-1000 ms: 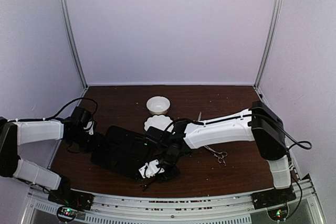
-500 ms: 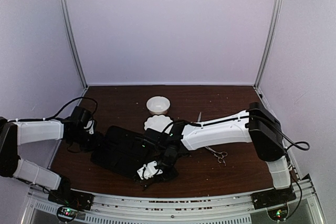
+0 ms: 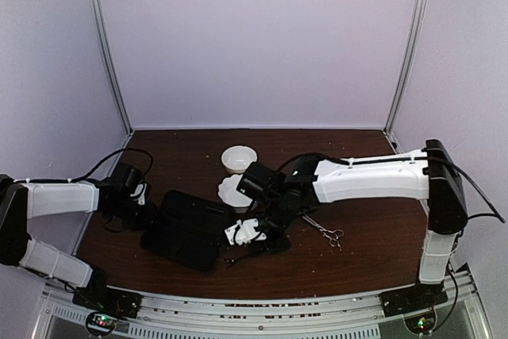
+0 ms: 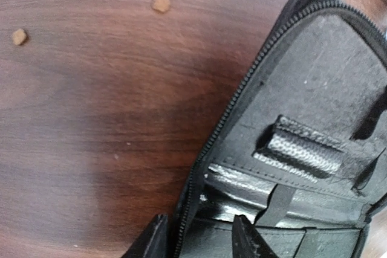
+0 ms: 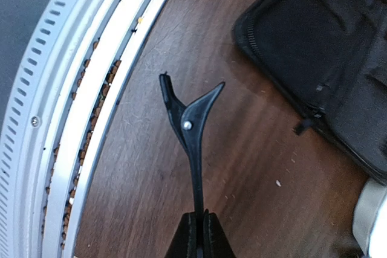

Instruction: Sort the hair-cutting tools

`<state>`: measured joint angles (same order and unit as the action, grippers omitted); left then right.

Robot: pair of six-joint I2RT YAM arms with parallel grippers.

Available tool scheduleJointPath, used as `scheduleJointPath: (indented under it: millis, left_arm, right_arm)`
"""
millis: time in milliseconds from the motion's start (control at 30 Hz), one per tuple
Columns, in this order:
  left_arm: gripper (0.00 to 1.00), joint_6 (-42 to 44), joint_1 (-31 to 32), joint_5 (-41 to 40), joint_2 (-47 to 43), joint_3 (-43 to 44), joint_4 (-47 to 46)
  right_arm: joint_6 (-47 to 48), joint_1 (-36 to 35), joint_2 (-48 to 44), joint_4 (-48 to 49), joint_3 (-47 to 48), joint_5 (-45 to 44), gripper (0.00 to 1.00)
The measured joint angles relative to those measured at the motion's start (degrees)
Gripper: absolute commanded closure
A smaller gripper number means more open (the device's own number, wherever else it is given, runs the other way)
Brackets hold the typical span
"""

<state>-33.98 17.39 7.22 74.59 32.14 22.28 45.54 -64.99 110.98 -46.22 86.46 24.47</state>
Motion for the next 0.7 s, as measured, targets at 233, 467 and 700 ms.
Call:
scheduleJointPath:
  millis: [233,467,700]
  left_arm:
    - [0.83,0.3,1.7,-3.3,1.4,0.0,0.3]
    - [0.97,0.3,3.9,-7.5,0.8,0.0,0.6]
    - [1.00,-1.3,9.7,-10.3,-3.0,-2.5,1.4]
  right_arm:
    - [-3.1,7.4,-11.0,-0.1,-2.5,4.4,0.99]
    - [-4.0,9.4,-12.1,-0.1,-2.9,5.2,0.99]
    - [-4.1,11.5,-12.1,0.0,-2.9,6.2,0.99]
